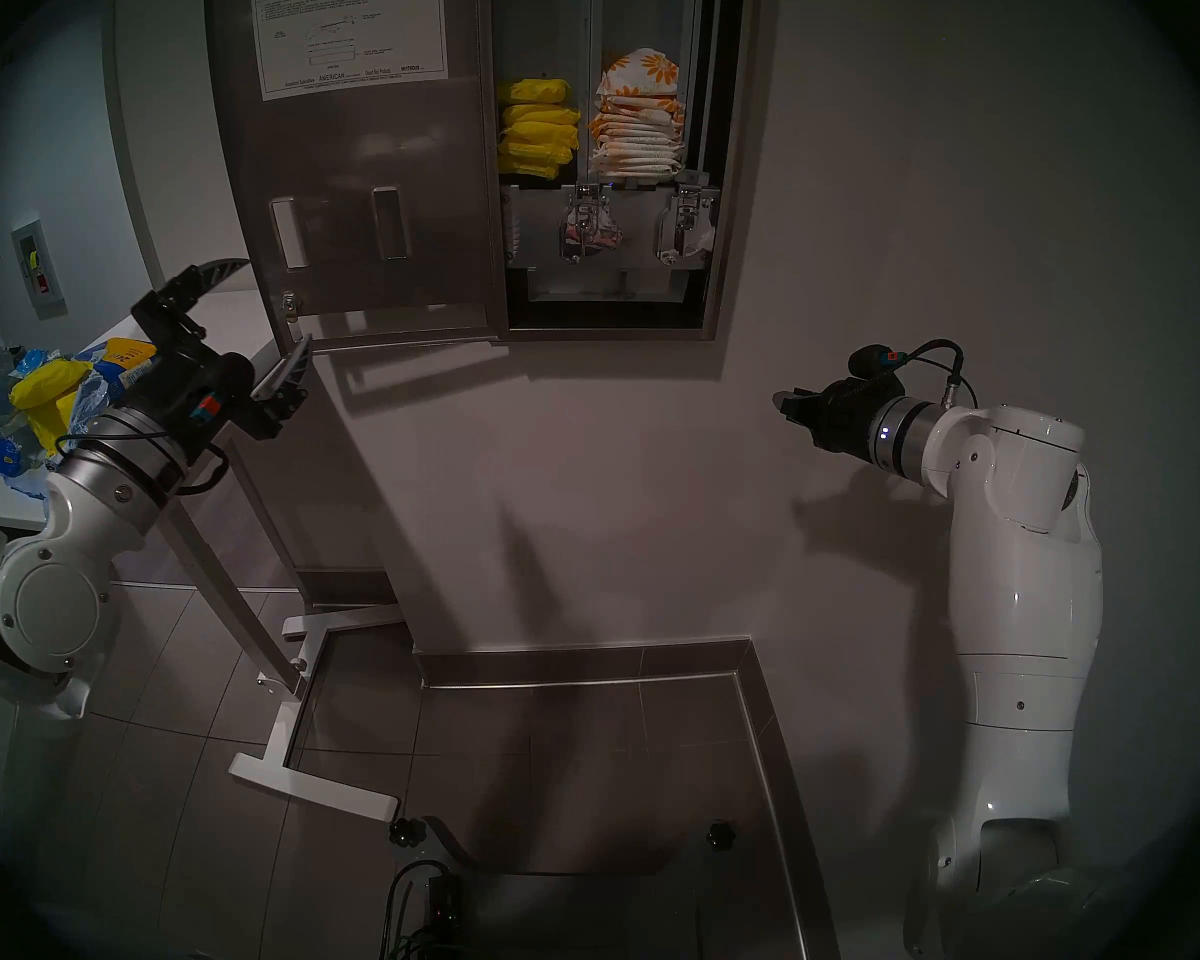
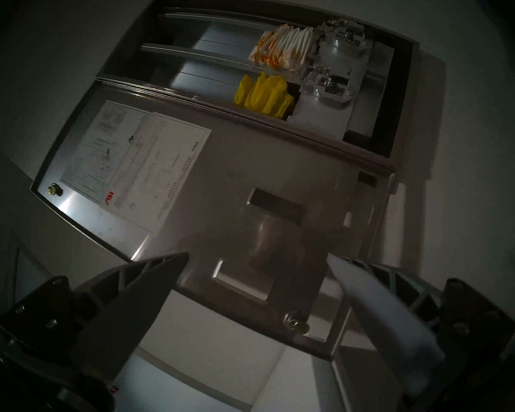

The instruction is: Open the dispenser door, put the pads inside, close the door

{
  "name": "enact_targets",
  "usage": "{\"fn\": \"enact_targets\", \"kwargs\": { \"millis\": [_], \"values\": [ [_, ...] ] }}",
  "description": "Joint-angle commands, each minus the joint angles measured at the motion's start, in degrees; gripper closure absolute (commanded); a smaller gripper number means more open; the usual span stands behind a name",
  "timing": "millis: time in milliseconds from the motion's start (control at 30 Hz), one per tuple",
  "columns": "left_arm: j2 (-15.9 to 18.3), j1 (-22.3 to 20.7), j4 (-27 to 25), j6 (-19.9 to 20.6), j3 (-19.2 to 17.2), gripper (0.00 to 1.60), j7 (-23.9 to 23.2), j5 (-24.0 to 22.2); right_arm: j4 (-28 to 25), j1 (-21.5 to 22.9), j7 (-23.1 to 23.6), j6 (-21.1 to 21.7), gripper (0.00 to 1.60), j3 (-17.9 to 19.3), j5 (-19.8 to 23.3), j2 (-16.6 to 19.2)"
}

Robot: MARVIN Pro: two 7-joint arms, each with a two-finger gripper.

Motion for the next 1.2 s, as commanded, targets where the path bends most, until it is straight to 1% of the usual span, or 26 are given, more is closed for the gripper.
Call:
{"fn": "enact_targets", "kwargs": {
  "millis": [0, 133, 233, 267, 333, 367, 433, 467, 500, 533, 567, 600, 633, 733, 767, 800, 867, 900, 933, 967, 1000, 1033, 1067, 1100, 1133, 1167],
  "values": [
    [-1.86, 2.91, -2.39, 0.10, -8.87, 0.00, 0.18, 1.22, -1.33, 1.46, 0.10, -0.26, 1.08, 0.15, 0.14, 0.36],
    [-3.48, 3.78, -2.29, 0.40, -12.45, 0.00, 0.17, 2.18, -1.23, 1.40, 0.14, -0.29, 1.08, 0.15, 0.15, 0.35],
    [-4.72, 4.87, -1.93, 0.45, -16.50, 0.00, -0.19, 2.69, -1.16, 1.37, 0.16, -0.32, 1.08, 0.16, 0.15, 0.35],
    [-5.05, 4.81, -1.71, 0.60, -16.11, 0.00, -0.10, 3.03, -1.14, 1.36, 0.17, -0.32, 1.08, 0.16, 0.15, 0.35],
    [-6.00, 5.89, -1.43, 0.55, -19.54, 0.00, -0.57, 3.35, -1.10, 1.35, 0.18, -0.33, 1.08, 0.16, 0.16, 0.35],
    [-6.43, 6.01, -0.99, 0.83, -19.07, 0.00, -0.60, 3.82, -1.08, 1.33, 0.19, -0.33, 1.08, 0.16, 0.16, 0.34],
    [-7.35, 6.82, -0.45, 0.98, -21.78, 0.00, -0.91, 4.22, -1.04, 1.32, 0.20, -0.34, 1.08, 0.16, 0.17, 0.34],
    [-7.35, 6.82, -0.45, 0.98, -21.78, 0.00, -0.91, 4.22, -1.04, 1.32, 0.20, -0.34, 1.08, 0.16, 0.17, 0.34],
    [-7.83, 7.16, -0.25, 1.05, -22.91, 0.00, -1.03, 4.42, -1.02, 1.32, 0.21, -0.34, 1.08, 0.16, 0.17, 0.35],
    [-8.80, 7.78, 0.50, 1.43, -24.94, 0.00, -1.25, 5.04, -0.98, 1.32, 0.22, -0.35, 1.08, 0.16, 0.17, 0.35],
    [-8.80, 7.78, 0.50, 1.43, -24.94, 0.00, -1.25, 5.04, -0.98, 1.32, 0.22, -0.35, 1.08, 0.16, 0.17, 0.35],
    [-9.30, 8.28, 0.98, 1.62, -26.69, 0.00, -1.46, 5.32, -0.97, 1.32, 0.23, -0.35, 1.08, 0.16, 0.17, 0.35],
    [-9.64, 8.28, 1.31, 1.85, -26.16, 0.00, -1.39, 5.73, -0.95, 1.31, 0.24, -0.35, 1.08, 0.16, 0.18, 0.35],
    [-11.61, 9.86, 3.19, 2.27, -30.16, 0.00, -1.99, 6.76, -0.93, 1.34, 0.28, -0.36, 1.08, 0.16, 0.18, 0.36],
    [-11.61, 9.86, 3.19, 2.27, -30.16, 0.00, -1.99, 6.76, -0.93, 1.34, 0.28, -0.36, 1.08, 0.16, 0.18, 0.36],
    [-12.52, 11.00, 3.95, 2.14, -32.61, 0.00, -2.47, 7.06, -0.92, 1.36, 0.29, -0.36, 1.08, 0.16, 0.18, 0.37],
    [-13.12, 11.73, 4.30, 1.94, -34.13, 0.00, -2.78, 7.18, -0.93, 1.38, 0.30, -0.36, 1.08, 0.16, 0.19, 0.37],
    [-13.55, 12.08, 4.55, 1.90, -34.06, 0.00, -2.83, 7.47, -0.93, 1.39, 0.31, -0.36, 1.08, 0.16, 0.19, 0.38],
    [-14.10, 13.08, 4.74, 1.40, -36.92, 0.00, -3.36, 7.28, -0.94, 1.41, 0.32, -0.36, 1.08, 0.16, 0.19, 0.38],
    [-14.49, 13.24, 4.85, 1.40, -35.94, 0.00, -3.25, 7.65, -0.95, 1.42, 0.32, -0.36, 1.08, 0.15, 0.19, 0.39],
    [-15.48, 14.65, 5.01, 0.62, -38.58, 0.00, -3.92, 7.61, -0.97, 1.45, 0.34, -0.36, 1.08, 0.15, 0.19, 0.40],
    [-15.48, 14.65, 5.01, 0.62, -38.58, 0.00, -3.92, 7.61, -0.97, 1.45, 0.34, -0.36, 1.08, 0.15, 0.19, 0.40],
    [-16.03, 15.58, 5.05, -0.05, -40.63, 0.00, -4.51, 7.41, -0.99, 1.47, 0.34, -0.36, 1.08, 0.15, 0.19, 0.40],
    [-16.44, 15.90, 5.13, -0.30, -39.84, 0.00, -4.58, 7.70, -1.01, 1.48, 0.35, -0.36, 1.08, 0.15, 0.19, 0.41],
    [-17.00, 16.94, 5.04, -1.27, -42.38, 0.00, -5.42, 7.32, -1.03, 1.50, 0.35, -0.36, 1.08, 0.15, 0.19, 0.41],
    [-17.35, 17.24, 5.01, -1.61, -41.79, 0.00, -5.57, 7.48, -1.05, 1.51, 0.35, -0.36, 1.08, 0.15, 0.19, 0.42]
  ]
}}
